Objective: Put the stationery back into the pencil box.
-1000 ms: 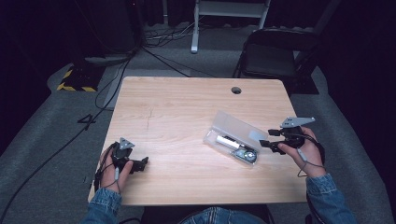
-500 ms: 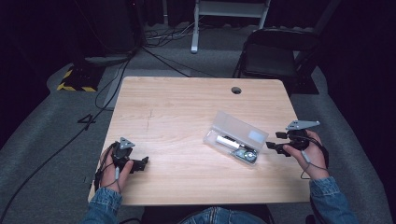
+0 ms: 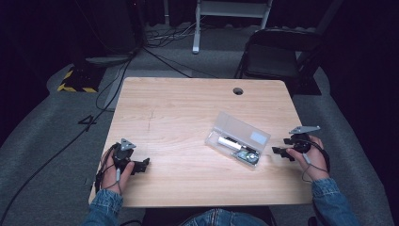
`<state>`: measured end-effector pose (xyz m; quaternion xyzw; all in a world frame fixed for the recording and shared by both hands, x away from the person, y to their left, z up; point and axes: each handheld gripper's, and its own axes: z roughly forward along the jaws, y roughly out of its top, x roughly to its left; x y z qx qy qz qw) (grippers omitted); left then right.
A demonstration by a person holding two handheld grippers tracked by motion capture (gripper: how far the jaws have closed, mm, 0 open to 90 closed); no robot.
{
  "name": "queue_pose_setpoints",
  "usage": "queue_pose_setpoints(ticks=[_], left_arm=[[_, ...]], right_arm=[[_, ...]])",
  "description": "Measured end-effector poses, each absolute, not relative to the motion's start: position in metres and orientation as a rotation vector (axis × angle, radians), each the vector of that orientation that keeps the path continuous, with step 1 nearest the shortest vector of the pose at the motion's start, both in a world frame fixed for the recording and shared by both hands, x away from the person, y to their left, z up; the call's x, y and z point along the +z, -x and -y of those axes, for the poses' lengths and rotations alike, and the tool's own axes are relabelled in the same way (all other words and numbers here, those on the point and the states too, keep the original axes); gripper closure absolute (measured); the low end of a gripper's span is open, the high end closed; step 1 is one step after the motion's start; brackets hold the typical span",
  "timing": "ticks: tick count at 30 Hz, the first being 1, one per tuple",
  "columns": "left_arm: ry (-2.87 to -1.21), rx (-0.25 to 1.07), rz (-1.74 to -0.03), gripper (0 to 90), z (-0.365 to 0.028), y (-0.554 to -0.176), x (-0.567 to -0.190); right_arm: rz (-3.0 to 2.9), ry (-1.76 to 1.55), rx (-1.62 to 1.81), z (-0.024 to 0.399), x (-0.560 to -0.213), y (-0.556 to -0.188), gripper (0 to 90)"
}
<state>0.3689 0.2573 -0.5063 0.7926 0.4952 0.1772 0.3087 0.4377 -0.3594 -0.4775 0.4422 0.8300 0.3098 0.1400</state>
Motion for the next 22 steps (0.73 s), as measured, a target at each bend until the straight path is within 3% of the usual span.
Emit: queue_pose_setpoints(ticks=[8,12,22], left_arm=[[-2.095,0.468,-1.310,0.0,-0.257,-0.369,-0.506],[-2.095,0.467,-1.310,0.0,-0.257,-0.369,-0.506],[-2.095,0.468,-1.310,0.0,-0.257,-0.369,-0.506]], right_arm=[[-2.373,-1.300,0.895,0.368,-0.491,-0.441,20.1],[-2.324,-1.273,0.886,0.365,-0.500,-0.442,0.0],[-2.261,-1.275,0.933,0.361,-0.505,-0.445,0.0]])
